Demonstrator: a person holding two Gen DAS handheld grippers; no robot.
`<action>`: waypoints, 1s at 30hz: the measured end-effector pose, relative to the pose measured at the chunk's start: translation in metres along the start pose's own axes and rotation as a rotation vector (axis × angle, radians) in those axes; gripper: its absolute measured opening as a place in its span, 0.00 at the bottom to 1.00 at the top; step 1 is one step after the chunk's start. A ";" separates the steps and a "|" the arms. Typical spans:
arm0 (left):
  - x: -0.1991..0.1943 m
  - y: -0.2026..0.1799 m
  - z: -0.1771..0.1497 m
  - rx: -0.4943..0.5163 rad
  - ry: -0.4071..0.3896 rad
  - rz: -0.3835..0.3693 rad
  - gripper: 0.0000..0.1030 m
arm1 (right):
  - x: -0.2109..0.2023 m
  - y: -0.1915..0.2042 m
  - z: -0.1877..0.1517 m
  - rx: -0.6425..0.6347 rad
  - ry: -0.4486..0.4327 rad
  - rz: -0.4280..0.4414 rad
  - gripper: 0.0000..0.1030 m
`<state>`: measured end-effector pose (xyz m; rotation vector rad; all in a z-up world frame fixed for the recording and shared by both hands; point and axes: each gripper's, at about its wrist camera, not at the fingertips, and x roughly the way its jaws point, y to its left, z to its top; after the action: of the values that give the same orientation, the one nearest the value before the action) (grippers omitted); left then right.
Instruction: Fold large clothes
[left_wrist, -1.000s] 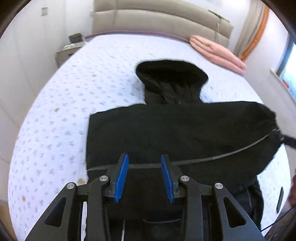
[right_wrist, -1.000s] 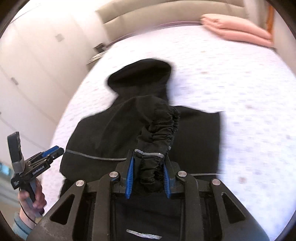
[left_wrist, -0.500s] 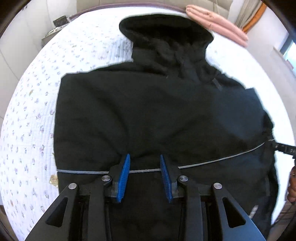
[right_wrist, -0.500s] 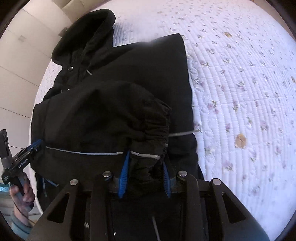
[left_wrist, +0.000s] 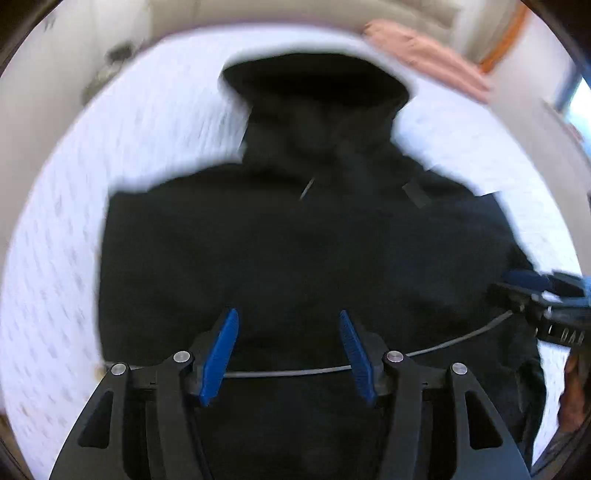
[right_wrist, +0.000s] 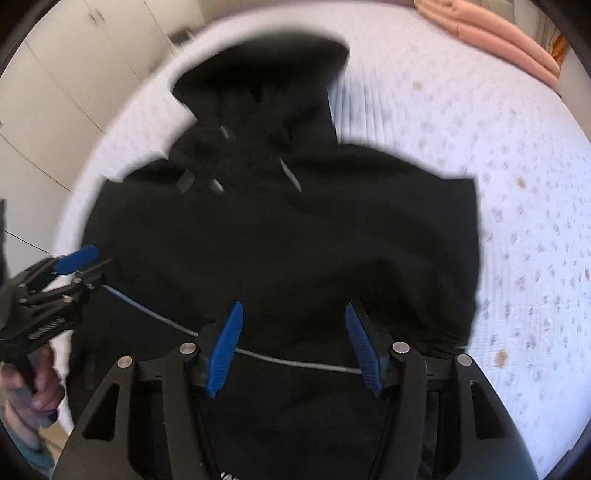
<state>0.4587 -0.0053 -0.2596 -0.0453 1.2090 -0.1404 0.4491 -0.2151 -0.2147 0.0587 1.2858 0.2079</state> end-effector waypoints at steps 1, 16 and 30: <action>0.016 0.005 -0.005 -0.021 0.031 -0.002 0.56 | 0.018 -0.001 -0.002 -0.003 0.047 -0.045 0.58; -0.043 -0.003 0.016 0.084 -0.049 0.028 0.57 | 0.015 -0.005 0.011 -0.073 0.126 0.046 0.61; -0.009 0.037 0.234 0.032 -0.128 0.067 0.67 | -0.029 -0.052 0.218 0.064 -0.187 0.114 0.78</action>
<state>0.6771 0.0236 -0.1727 0.0136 1.0788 -0.0967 0.6566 -0.2561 -0.1344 0.2020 1.1033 0.2525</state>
